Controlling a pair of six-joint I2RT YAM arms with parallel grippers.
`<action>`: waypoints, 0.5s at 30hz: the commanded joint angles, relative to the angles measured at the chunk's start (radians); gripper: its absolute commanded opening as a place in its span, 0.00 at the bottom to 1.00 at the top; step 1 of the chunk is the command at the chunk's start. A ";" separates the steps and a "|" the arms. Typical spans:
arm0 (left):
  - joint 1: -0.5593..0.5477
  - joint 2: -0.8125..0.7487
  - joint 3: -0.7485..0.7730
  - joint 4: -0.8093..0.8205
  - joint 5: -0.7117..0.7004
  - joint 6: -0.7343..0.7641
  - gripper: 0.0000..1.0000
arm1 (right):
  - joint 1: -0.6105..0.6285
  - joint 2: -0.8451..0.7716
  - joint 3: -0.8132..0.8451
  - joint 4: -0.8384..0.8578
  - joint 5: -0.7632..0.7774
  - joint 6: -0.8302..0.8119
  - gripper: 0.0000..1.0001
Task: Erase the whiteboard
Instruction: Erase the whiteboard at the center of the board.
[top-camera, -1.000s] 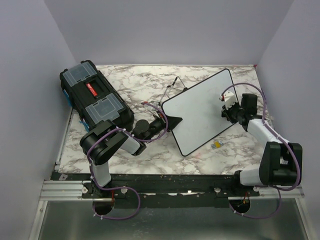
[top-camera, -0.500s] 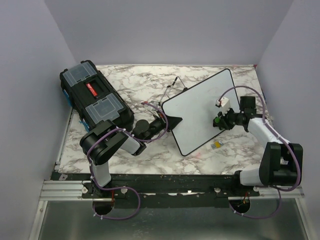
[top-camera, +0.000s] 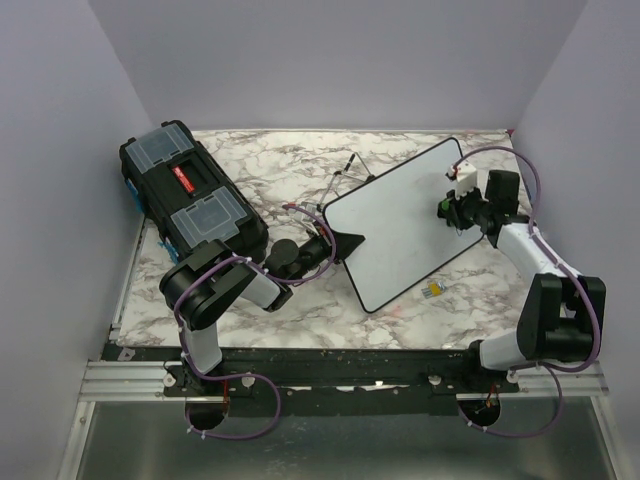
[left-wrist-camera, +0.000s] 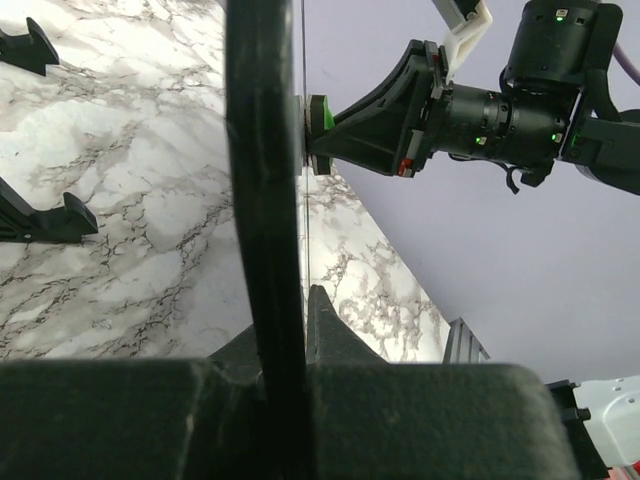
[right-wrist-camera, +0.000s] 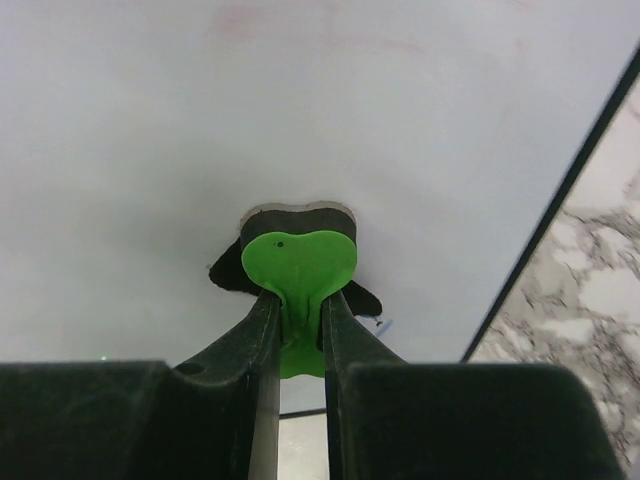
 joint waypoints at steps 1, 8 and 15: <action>-0.012 -0.045 0.014 0.191 0.103 -0.013 0.00 | -0.036 0.024 -0.047 0.031 0.137 -0.035 0.01; -0.008 -0.044 0.018 0.190 0.105 -0.024 0.00 | -0.042 -0.018 -0.120 -0.189 -0.018 -0.262 0.00; -0.008 -0.033 0.028 0.192 0.109 -0.035 0.00 | -0.040 -0.025 -0.120 -0.282 -0.196 -0.301 0.01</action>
